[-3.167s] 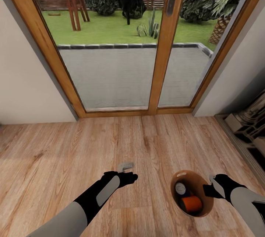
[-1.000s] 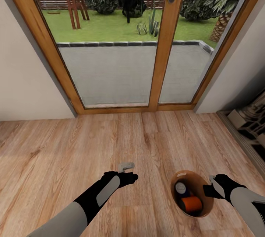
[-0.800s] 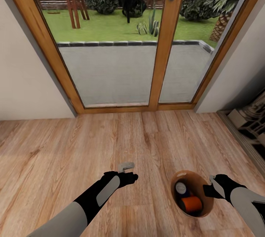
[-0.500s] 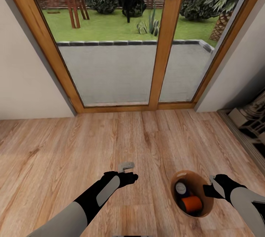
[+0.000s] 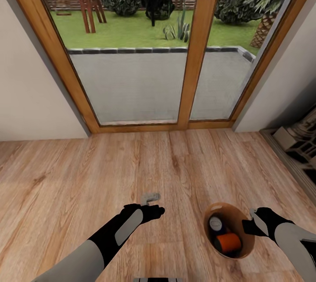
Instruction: Put the three can of soda from the living room inside the tash can in the kitchen.
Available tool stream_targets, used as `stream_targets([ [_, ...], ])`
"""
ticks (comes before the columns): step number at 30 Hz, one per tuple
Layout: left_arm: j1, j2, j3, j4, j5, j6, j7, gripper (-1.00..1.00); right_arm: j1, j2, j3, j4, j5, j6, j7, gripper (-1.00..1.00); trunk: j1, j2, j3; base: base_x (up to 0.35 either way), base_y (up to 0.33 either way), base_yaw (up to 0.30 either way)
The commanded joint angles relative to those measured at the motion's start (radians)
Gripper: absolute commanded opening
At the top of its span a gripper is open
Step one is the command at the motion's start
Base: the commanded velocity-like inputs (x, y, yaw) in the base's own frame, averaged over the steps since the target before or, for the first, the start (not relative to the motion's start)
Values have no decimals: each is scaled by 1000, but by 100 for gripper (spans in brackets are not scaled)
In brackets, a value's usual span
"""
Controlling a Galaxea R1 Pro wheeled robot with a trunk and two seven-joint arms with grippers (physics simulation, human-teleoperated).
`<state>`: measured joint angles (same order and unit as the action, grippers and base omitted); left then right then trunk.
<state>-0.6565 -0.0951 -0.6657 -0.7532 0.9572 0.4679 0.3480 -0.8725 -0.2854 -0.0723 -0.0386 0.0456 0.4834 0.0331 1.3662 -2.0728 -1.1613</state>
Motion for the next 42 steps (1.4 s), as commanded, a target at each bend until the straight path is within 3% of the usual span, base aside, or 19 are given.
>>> stream_targets([
  [1,0,0,0,0,0,0,0,100,0,0,0,0,-4,0,4,-100,0,0,0,0,0,0],
  [27,0,0,0,0,-1,0,-1,100,0,0,0,0,-4,0,4,-100,46,-84,-38,0,0,0],
  [37,0,1,0,0,-1,-1,-1,100,0,0,0,1,-4,0,4,-100,46,-84,-38,0,0,0],
  [38,0,1,0,0,-1,-1,-1,100,0,0,0,1,-4,0,4,100,46,-84,-38,0,0,0],
  [42,1,1,0,-1,-1,-2,-2,100,0,0,0,1,-4,0,4,100,42,-77,-35,0,0,0],
])
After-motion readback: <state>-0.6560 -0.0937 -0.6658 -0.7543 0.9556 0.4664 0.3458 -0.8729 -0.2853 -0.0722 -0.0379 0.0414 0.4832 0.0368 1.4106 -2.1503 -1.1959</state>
